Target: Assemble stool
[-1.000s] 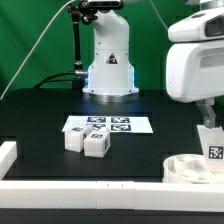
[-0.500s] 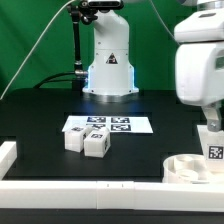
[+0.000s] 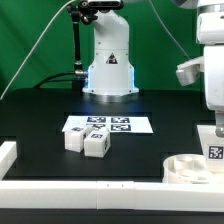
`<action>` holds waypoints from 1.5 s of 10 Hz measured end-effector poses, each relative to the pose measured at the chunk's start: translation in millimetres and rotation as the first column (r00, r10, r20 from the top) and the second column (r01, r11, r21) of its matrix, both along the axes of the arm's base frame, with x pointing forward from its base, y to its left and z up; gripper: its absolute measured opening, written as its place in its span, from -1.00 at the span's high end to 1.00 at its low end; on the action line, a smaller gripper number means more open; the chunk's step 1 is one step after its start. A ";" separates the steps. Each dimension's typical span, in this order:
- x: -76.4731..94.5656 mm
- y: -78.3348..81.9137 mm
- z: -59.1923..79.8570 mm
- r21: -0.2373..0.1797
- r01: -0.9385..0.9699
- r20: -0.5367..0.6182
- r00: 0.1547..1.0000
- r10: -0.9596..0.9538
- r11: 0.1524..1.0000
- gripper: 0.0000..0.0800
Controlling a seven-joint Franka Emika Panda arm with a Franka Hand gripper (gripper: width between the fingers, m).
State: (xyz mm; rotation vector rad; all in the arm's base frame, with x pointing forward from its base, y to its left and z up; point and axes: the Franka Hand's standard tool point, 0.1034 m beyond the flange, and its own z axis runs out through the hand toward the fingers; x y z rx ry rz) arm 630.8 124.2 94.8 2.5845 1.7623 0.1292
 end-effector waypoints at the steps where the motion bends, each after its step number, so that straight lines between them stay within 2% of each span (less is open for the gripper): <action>1: 0.1 -1.0 -0.1 -0.003 -0.019 0.001 1.000 0.019 1.000 -0.62; 4: -0.5 -6.6 -5.5 -0.066 -0.302 -0.005 0.953 0.303 0.951 -0.62; 10: -6.4 -5.2 -20.3 -0.060 -0.263 -0.027 0.965 0.261 0.963 -0.62; 12: -7.2 0.7 -20.0 -0.054 -0.247 -0.026 0.969 0.246 0.967 0.03; 13: -7.2 2.0 -19.7 -0.053 -0.242 -0.026 0.970 0.241 0.969 0.15; 15: -7.0 0.9 -19.8 -0.052 -0.228 -0.025 0.974 0.227 0.972 0.15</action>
Offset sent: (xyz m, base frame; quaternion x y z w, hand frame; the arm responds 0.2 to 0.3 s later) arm 0.0053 0.0071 -0.0058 0.0020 -0.0066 -0.2851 0.9585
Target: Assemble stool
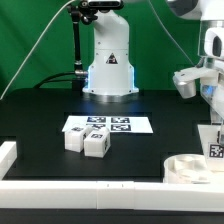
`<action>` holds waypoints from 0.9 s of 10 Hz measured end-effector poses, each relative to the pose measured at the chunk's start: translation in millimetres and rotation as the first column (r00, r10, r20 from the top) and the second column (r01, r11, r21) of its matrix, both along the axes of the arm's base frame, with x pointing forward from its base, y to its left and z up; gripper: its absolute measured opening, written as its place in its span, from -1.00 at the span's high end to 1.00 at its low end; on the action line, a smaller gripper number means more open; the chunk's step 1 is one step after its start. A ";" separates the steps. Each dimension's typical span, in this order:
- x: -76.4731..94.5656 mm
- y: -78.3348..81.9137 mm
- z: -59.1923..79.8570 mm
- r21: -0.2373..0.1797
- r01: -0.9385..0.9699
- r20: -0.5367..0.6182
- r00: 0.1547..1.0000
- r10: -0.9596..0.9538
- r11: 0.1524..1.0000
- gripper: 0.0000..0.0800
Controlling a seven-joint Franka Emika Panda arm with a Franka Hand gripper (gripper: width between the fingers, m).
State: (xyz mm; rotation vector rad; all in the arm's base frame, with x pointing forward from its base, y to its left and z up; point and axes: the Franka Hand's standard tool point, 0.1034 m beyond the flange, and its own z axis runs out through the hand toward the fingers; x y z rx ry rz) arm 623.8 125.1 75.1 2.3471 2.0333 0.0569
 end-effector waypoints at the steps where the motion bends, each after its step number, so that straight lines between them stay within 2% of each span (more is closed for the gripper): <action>1: 0.0 -0.2 0.0 0.002 0.031 0.000 1.000 -0.031 1.000 0.15; 3: 0.2 -1.1 0.0 0.004 0.059 0.000 0.998 -0.059 0.998 0.15; 4: -0.6 -1.8 -0.6 0.010 0.184 -0.004 0.983 -0.184 0.983 0.15; 6: -1.6 -2.7 -1.3 0.019 0.435 -0.010 0.900 -0.435 0.900 0.15; 9: -1.0 -1.2 -1.8 0.041 0.676 -0.011 0.737 -0.676 0.736 0.14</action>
Offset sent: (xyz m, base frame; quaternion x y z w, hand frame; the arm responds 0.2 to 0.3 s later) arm 0.0000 0.0000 0.0000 0.0000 0.0000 0.1296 0.9916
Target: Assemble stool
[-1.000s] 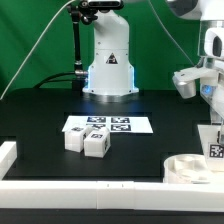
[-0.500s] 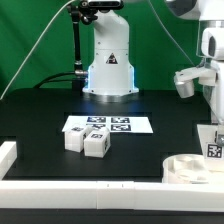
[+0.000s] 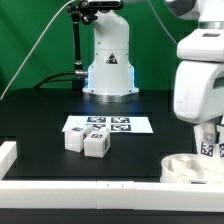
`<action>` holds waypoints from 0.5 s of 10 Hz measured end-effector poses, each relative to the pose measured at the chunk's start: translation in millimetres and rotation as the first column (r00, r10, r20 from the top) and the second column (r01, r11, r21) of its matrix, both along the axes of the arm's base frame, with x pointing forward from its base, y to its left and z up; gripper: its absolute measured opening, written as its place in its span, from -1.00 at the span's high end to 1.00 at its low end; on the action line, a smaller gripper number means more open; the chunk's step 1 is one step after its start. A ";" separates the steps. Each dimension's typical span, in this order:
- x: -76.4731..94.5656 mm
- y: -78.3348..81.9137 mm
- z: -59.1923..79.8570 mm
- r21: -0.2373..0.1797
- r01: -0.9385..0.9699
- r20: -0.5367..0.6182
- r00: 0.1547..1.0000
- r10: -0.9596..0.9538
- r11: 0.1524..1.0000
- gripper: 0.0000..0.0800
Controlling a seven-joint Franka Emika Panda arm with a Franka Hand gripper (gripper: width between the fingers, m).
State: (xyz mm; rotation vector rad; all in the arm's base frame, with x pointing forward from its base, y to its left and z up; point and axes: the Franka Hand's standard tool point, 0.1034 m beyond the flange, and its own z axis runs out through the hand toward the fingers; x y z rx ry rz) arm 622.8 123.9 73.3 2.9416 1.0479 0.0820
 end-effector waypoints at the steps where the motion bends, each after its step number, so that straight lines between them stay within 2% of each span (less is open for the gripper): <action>1: 0.0 0.0 0.1 0.004 0.063 0.000 0.998 -0.063 0.998 0.14; 5: -0.1 0.5 0.0 0.018 0.309 -0.003 0.951 -0.309 0.951 0.14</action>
Offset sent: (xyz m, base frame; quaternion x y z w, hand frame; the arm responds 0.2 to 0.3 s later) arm 0.0000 0.0000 0.0000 0.0000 0.0000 0.1938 0.9810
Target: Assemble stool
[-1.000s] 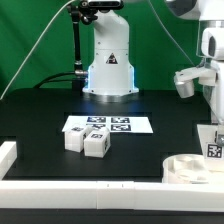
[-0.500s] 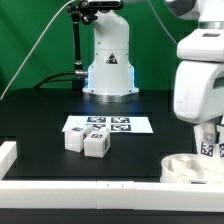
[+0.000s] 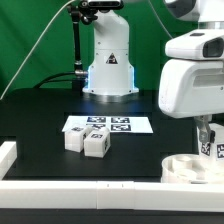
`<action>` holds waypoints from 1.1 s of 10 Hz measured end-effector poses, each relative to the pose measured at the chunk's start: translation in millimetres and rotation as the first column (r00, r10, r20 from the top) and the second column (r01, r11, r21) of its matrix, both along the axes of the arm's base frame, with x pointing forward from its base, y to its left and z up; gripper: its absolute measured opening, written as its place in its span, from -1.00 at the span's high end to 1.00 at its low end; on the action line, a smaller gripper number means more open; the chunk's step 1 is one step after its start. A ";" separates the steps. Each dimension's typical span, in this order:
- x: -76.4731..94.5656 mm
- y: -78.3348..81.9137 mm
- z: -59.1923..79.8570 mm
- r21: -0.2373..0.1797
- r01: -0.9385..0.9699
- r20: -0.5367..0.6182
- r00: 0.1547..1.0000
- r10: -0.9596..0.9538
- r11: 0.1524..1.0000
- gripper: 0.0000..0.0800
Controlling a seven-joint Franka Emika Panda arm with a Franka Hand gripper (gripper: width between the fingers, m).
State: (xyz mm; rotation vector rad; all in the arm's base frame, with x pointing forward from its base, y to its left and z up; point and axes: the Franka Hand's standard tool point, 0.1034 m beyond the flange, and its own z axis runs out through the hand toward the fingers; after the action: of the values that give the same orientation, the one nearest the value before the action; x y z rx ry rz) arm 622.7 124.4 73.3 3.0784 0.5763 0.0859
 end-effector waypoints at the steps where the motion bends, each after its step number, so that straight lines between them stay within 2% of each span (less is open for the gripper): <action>1: -0.1 0.4 0.0 0.004 0.072 0.000 0.997 -0.072 0.997 0.14; 2: -0.1 0.5 0.0 0.008 0.143 -0.001 0.990 -0.143 0.990 0.14; 4: -0.6 1.2 -0.2 0.042 0.357 -0.019 0.934 -0.357 0.933 0.14; 7: -0.5 0.1 0.0 0.083 0.641 -0.071 0.768 -0.637 0.763 0.14; 10: -2.3 2.4 -0.4 0.072 0.815 -0.102 0.580 -0.808 0.575 0.14; 11: -2.3 2.4 -0.4 0.073 0.826 -0.105 0.564 -0.819 0.559 0.14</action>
Offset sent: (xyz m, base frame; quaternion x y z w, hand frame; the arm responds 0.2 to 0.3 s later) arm -0.0103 -0.0032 -0.0029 0.0210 -0.0165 0.2686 0.9629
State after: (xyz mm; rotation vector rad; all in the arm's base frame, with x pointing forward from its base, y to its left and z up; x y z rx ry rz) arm 620.4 126.8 72.9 3.0848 -0.9608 0.0117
